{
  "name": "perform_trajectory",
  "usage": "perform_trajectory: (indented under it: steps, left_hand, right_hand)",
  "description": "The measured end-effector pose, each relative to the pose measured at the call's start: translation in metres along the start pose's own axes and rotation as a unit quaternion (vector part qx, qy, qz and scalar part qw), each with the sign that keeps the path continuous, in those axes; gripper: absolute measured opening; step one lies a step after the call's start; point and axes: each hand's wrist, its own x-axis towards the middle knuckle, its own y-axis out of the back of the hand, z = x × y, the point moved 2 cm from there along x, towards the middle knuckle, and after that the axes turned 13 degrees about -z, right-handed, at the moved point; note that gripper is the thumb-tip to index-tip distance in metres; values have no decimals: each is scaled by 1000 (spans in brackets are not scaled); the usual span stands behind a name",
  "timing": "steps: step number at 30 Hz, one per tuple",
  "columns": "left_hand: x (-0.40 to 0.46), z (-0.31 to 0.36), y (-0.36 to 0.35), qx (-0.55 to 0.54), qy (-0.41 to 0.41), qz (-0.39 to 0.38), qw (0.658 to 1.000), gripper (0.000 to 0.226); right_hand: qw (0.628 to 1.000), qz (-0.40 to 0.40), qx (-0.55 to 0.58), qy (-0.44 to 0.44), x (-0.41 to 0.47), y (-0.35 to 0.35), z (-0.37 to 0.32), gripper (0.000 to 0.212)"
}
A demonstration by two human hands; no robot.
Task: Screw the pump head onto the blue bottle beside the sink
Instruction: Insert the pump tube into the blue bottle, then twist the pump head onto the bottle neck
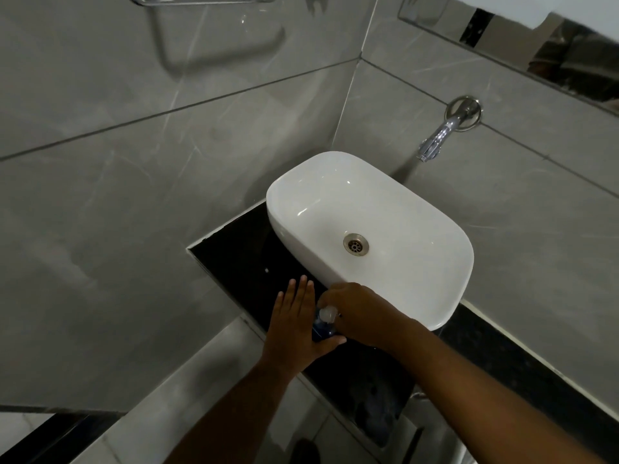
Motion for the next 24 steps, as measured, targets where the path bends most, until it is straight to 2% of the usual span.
perform_trajectory:
  steps: [3,6,11,13,16,20,24]
  left_hand:
    - [3,-2,-1,-10,26,-5,1000,128]
    - [5,-2,0,-5,14,-4,1000,124]
    - [5,-1,4,40,19,3,999,117]
    - [5,-1,4,39,19,13,999,116]
    - [4,-2,2,28,10,28,999,115]
    - [3,-1,2,28,11,27,999,115]
    - [2,0,3,36,16,19,999,114]
  right_hand:
    - [1000,-16,13,-12,3,2,-1,21]
    - [999,-21,17,-31,4,3,-3,16]
    - [992,-24,20,-120,6,0,2,33]
    - [992,-18,50,-116,2,-1,3,31]
    - [995,-9,70,-72,-4,2,-1,47]
    - [998,-12,23,-53,-1,4,-8,19]
    - [993,-6,-6,-115,2,2,-2,28]
